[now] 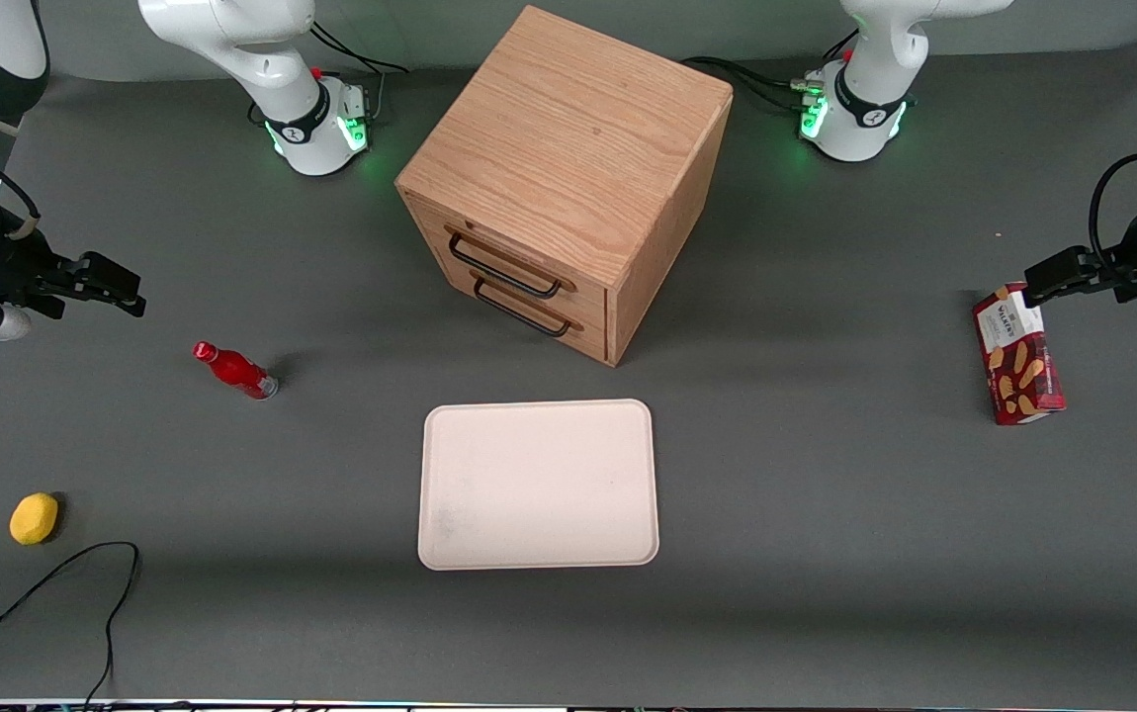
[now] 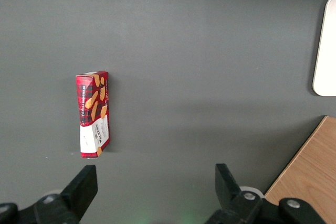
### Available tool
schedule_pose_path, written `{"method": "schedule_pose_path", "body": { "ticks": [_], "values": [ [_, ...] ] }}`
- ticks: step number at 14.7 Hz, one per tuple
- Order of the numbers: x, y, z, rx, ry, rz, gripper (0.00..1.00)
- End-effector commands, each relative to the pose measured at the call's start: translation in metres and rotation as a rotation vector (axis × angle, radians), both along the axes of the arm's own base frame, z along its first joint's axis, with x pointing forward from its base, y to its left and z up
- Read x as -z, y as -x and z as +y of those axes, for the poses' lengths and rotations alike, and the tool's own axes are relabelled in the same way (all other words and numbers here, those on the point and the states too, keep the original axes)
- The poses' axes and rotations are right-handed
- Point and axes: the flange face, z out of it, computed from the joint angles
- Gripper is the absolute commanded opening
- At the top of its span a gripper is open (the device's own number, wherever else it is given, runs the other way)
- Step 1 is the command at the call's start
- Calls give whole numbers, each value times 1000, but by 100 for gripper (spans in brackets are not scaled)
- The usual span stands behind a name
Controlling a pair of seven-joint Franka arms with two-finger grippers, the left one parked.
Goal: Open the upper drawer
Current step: 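Move the right gripper toward the upper drawer's black handle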
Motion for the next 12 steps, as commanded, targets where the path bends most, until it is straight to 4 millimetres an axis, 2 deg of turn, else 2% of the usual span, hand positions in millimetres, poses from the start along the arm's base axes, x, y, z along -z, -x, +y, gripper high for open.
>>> {"method": "schedule_pose_path", "body": {
  "ticks": [1, 4, 6, 7, 9, 11, 12],
  "values": [
    [-3, 4, -1, 25, 18, 8, 100],
    [1, -5, 3, 19, -8, -10, 100],
    [18, -24, 16, 5, -50, -10, 100],
    [24, -29, 35, -30, -52, -14, 100],
    [26, -29, 88, -124, -62, -35, 100],
    [30, -18, 149, -234, -74, -29, 100],
    [29, -9, 188, -303, -85, -37, 100]
  ]
}}
